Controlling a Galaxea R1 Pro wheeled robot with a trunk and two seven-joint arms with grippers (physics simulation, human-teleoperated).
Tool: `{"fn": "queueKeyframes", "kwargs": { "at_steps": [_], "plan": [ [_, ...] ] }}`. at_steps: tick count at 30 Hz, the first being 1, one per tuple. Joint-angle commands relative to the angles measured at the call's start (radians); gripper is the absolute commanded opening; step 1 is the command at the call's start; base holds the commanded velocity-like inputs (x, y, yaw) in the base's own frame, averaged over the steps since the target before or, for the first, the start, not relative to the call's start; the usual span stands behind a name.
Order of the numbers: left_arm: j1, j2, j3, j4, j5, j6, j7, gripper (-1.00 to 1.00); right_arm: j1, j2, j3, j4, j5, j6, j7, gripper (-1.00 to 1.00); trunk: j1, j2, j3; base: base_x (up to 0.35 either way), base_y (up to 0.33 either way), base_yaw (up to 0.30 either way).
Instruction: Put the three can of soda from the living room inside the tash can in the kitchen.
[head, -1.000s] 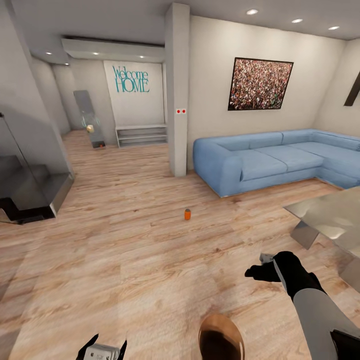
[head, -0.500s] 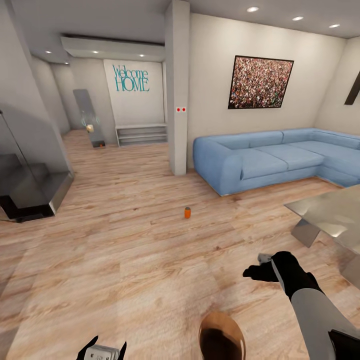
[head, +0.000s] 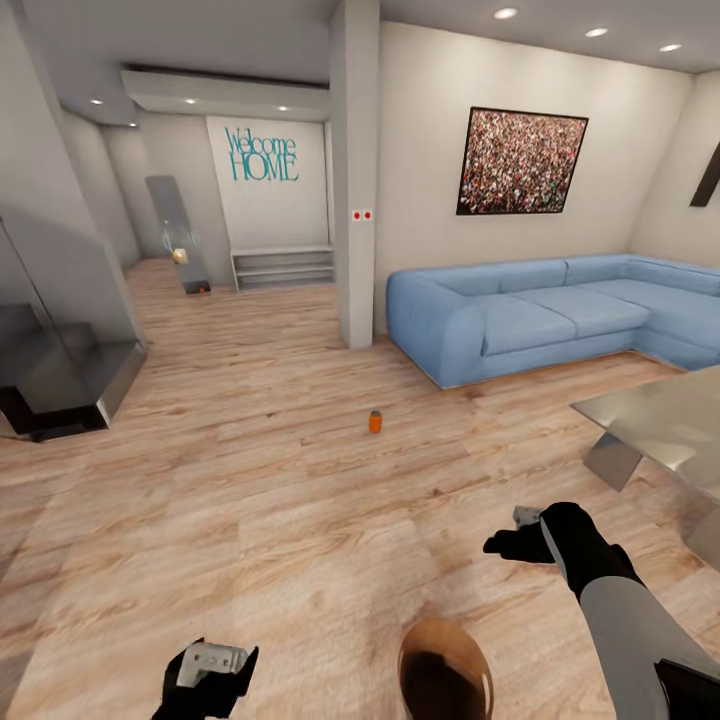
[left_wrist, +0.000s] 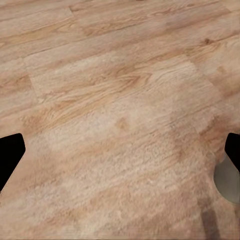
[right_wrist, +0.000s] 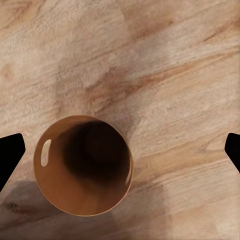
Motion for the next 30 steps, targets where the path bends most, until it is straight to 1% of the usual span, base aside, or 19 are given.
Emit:
{"fn": "queueKeyframes", "kwargs": {
  "at_steps": [1,2,3,4,5,6,11,14,19,30],
  "plan": [
    [-0.021,-0.001,0.001,-0.019,0.001,0.043,0.0,1.0,0.0,0.0,0.0,0.0,0.0,0.0,0.0,1.0,0.004,-0.007,-0.003,0.0,0.0,0.0],
    [-0.061,-0.003,0.003,-0.049,0.003,0.115,0.001,1.0,0.0,0.0,0.0,-0.001,0.0,0.0,0.0,1.0,0.008,-0.014,-0.006,0.0,0.0,0.0],
    [-0.08,-0.004,0.004,-0.059,0.005,0.144,0.002,1.0,0.0,0.0,0.0,-0.001,0.0,0.0,0.0,1.0,0.012,-0.021,-0.01,0.0,0.0,0.0],
    [-0.113,-0.006,0.005,-0.074,0.008,0.186,0.004,1.0,0.0,0.0,0.0,-0.001,0.0,0.0,0.0,1.0,0.015,-0.028,-0.013,0.0,0.0,0.0],
    [-0.138,-0.007,0.005,-0.079,0.01,0.213,0.006,1.0,0.0,0.0,0.0,0.0,0.0,0.0,0.0,1.0,0.019,-0.035,-0.016,0.0,0.0,0.0],
    [-0.159,-0.006,0.007,-0.064,0.014,0.237,0.005,1.0,0.0,0.0,-0.001,0.0,0.0,0.0,0.0,1.0,0.023,-0.042,-0.019,0.0,0.0,0.0],
    [-0.176,-0.002,0.009,-0.014,0.035,0.256,0.005,1.0,0.0,0.0,0.0,0.0,-0.001,0.0,-0.001,1.0,0.042,-0.077,-0.035,0.0,0.0,0.0],
    [-0.179,-0.001,0.008,0.013,0.042,0.257,0.008,1.0,0.0,0.0,0.0,0.0,-0.001,0.0,-0.001,1.0,0.054,-0.098,-0.044,0.0,0.0,0.0],
    [-0.181,0.0,0.006,0.069,0.045,0.253,0.01,1.0,0.0,0.0,-0.001,0.0,-0.001,0.0,0.0,1.0,0.073,-0.133,-0.06,0.0,0.0,0.0],
    [-0.187,-0.001,0.004,0.121,0.045,0.24,0.014,1.0,0.0,0.001,-0.001,0.001,-0.005,0.001,0.0,1.0,0.115,-0.21,-0.094,0.0,0.0,0.0]
  ]
}}
